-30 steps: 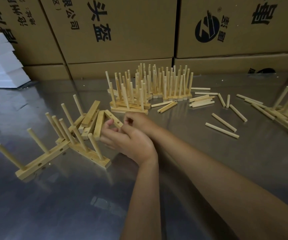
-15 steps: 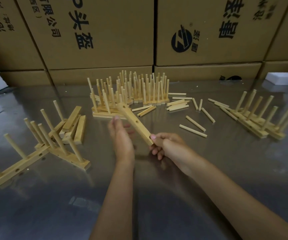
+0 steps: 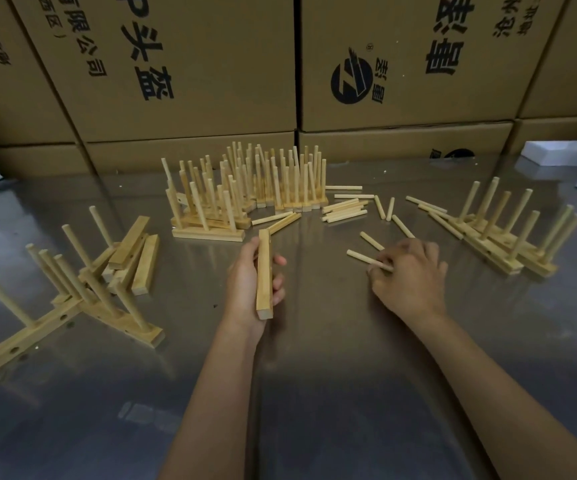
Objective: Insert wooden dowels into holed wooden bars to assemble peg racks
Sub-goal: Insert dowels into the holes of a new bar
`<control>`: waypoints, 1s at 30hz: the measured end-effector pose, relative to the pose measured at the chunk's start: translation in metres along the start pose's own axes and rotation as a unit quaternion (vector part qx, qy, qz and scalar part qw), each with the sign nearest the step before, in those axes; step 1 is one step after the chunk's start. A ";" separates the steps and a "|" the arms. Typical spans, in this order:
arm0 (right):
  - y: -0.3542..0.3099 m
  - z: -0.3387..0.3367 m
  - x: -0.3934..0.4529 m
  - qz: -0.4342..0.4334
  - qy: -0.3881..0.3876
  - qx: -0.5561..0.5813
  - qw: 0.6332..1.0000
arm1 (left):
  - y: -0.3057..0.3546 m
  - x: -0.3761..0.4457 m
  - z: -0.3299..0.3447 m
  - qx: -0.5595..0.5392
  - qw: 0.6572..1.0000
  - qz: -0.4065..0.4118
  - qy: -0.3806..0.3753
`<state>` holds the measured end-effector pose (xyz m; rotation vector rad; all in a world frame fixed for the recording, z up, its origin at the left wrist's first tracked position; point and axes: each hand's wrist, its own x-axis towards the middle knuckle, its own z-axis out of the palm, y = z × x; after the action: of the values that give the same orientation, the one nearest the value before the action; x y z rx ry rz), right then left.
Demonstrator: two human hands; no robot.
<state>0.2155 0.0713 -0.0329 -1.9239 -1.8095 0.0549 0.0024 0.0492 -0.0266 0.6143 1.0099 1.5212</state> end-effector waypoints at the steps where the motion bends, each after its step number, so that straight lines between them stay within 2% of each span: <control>1: 0.001 0.001 0.001 0.014 -0.004 0.024 1.000 | 0.000 0.000 0.000 -0.003 1.000 -0.004 -0.012; 5: -0.011 0.003 -0.004 -0.024 0.012 0.072 0.997 | 0.000 -0.001 -0.003 0.016 0.998 -0.024 -0.064; 9: -0.030 -0.001 -0.017 -0.123 0.006 0.212 0.969 | 0.001 -0.002 -0.002 0.072 0.991 -0.046 -0.107; 14: -0.043 -0.003 -0.029 -0.244 0.016 0.191 0.950 | 0.000 -0.005 0.000 0.132 0.981 -0.038 -0.134; 18: -0.040 -0.002 -0.028 -0.244 0.029 0.199 0.949 | 0.001 -0.007 0.002 0.167 0.977 -0.014 -0.132; 30: -0.041 -0.002 -0.029 -0.219 0.091 0.230 0.944 | -0.002 -0.010 0.001 0.234 0.958 -0.016 -0.166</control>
<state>0.1750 0.0429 -0.0244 -1.1450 -1.8552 0.1322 0.0058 0.0399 -0.0263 1.1408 1.1129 1.0992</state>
